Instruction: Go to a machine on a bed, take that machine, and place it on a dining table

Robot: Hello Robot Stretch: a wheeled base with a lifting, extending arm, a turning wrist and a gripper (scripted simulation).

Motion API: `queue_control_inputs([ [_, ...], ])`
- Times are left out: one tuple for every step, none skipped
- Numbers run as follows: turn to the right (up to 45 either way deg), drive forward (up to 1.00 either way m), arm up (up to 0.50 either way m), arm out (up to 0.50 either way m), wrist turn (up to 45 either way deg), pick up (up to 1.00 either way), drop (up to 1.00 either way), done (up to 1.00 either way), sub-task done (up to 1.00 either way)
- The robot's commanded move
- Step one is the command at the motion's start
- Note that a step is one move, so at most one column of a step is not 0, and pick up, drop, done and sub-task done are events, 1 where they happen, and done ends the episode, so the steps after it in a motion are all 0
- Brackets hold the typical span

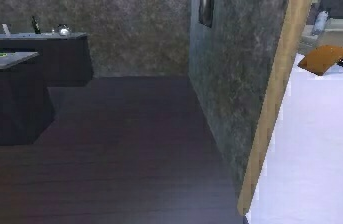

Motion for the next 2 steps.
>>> queue_control_inputs([
  [0.0, 0.25, 0.00, 0.00, 0.0, 0.00, 0.00, 0.00, 0.00],
  [36.0, 0.00, 0.00, 0.00, 0.0, 0.00, 0.00, 0.00, 0.00],
])
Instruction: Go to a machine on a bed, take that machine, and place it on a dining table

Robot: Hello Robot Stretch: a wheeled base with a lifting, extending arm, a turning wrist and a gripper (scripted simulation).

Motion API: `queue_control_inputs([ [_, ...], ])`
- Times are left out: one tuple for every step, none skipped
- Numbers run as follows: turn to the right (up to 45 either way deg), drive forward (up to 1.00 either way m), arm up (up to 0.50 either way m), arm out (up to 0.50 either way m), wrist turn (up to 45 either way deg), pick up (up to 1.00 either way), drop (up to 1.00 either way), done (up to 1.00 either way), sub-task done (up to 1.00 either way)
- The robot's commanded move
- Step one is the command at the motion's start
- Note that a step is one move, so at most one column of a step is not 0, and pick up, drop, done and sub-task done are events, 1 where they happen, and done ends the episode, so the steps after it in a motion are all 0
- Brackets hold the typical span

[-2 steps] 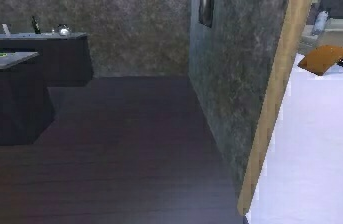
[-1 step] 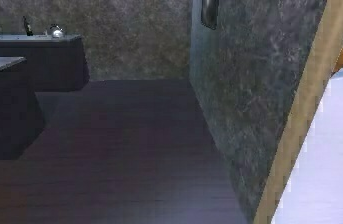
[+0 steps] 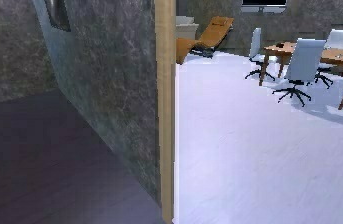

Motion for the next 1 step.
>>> queue_control_inputs([
  [0.0, 0.10, 0.00, 0.00, 0.0, 0.00, 0.00, 0.00, 0.00],
])
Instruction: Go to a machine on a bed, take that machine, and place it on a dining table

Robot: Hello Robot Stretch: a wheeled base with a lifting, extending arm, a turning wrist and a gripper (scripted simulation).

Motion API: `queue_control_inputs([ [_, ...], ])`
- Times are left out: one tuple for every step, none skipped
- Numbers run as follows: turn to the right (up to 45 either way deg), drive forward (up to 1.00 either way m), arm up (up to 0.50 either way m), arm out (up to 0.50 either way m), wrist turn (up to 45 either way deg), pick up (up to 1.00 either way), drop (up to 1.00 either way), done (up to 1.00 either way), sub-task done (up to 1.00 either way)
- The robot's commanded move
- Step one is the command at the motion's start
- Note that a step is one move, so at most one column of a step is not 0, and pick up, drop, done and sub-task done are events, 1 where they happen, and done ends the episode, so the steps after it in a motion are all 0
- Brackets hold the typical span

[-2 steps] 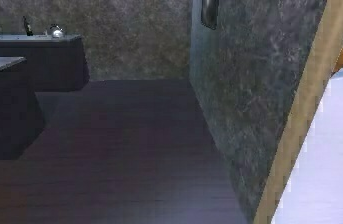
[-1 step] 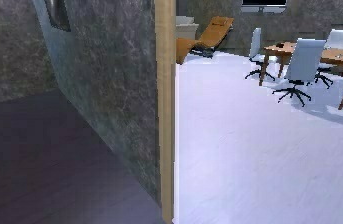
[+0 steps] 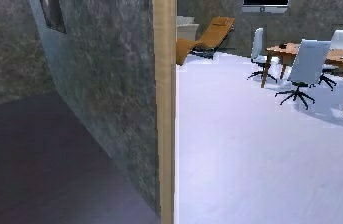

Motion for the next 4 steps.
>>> queue_control_inputs([
  [21.0, 0.00, 0.00, 0.00, 0.0, 0.00, 0.00, 0.00, 0.00],
  [0.0, 0.65, 0.00, 0.00, 0.0, 0.00, 0.00, 0.00, 0.00],
  [-3.0, 0.00, 0.00, 0.00, 0.0, 0.00, 0.00, 0.00, 0.00],
  [0.0, 0.45, 0.00, 0.00, 0.0, 0.00, 0.00, 0.00, 0.00],
])
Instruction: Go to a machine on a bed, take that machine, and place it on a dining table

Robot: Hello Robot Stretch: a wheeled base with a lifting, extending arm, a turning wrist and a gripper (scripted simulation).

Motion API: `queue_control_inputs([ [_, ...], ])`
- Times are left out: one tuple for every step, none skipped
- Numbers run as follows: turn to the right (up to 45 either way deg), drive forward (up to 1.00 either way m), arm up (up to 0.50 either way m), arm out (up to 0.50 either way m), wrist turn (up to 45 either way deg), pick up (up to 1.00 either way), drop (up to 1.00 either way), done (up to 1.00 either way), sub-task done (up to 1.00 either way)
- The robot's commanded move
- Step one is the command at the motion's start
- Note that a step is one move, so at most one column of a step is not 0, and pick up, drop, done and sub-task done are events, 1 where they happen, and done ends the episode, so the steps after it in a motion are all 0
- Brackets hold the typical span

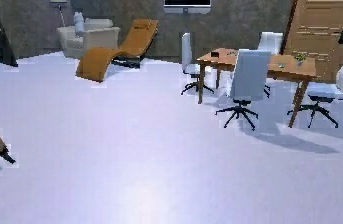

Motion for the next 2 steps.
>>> queue_control_inputs([
  [-30.0, 0.00, 0.00, 0.00, 0.0, 0.00, 0.00, 0.00, 0.00],
  [0.0, 1.00, 0.00, 0.00, 0.0, 0.00, 0.00, 0.00, 0.00],
])
